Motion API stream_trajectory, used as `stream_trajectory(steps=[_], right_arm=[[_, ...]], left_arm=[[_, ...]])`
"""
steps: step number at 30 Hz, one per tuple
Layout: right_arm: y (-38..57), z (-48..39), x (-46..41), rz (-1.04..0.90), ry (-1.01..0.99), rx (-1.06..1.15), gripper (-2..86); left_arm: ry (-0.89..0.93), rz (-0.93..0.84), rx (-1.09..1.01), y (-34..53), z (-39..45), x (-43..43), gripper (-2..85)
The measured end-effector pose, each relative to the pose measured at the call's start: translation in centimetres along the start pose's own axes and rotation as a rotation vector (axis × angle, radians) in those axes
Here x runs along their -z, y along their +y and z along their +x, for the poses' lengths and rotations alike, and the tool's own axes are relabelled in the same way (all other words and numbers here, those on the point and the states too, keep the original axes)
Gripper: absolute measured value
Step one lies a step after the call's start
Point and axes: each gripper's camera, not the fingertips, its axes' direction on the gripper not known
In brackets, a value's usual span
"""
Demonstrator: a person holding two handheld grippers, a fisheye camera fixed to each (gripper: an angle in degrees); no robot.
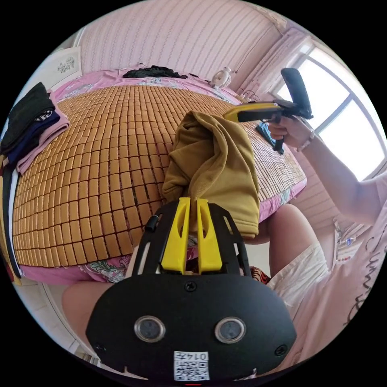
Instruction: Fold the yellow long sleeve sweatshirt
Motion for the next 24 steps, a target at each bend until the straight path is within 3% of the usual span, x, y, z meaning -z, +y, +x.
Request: stream_trajectory(steps=[3, 8, 11, 17, 21, 24], right_arm=[[-3.2, -0.2, -4.1, -0.227, -0.026, 0.068, 1.4], [-8.9, 1.2, -7.4, -0.203, 0.086, 0.034, 0.6], [-10.8, 2.4, -10.6, -0.324, 0.151, -0.006, 1.7], [-11.6, 3.8, -3.9, -0.118, 0.322, -0.108, 7.7], [-12.5, 8.8, -7.7, -0.339, 0.203, -0.264, 4.2], [-13.1, 11.0, -4.0, -0.178, 0.191, -0.384, 3.2]], left_arm=[[0.038, 0.024, 0.057, 0.4, -1.7, 0.2, 1.0], [0.029, 0.005, 0.053, 0.0, -2.4, 0.3, 0.6], [-0.028, -0.022, 0.040, 0.1, -2.9, -0.2, 0.4], [0.014, -0.033, 0.064, 0.4, -4.3, -1.2, 0.2], [0.023, -0.037, 0.064, 0.3, -4.6, -1.4, 0.0], [0.031, -0.019, 0.049, 0.3, -4.8, -0.6, -0.1]])
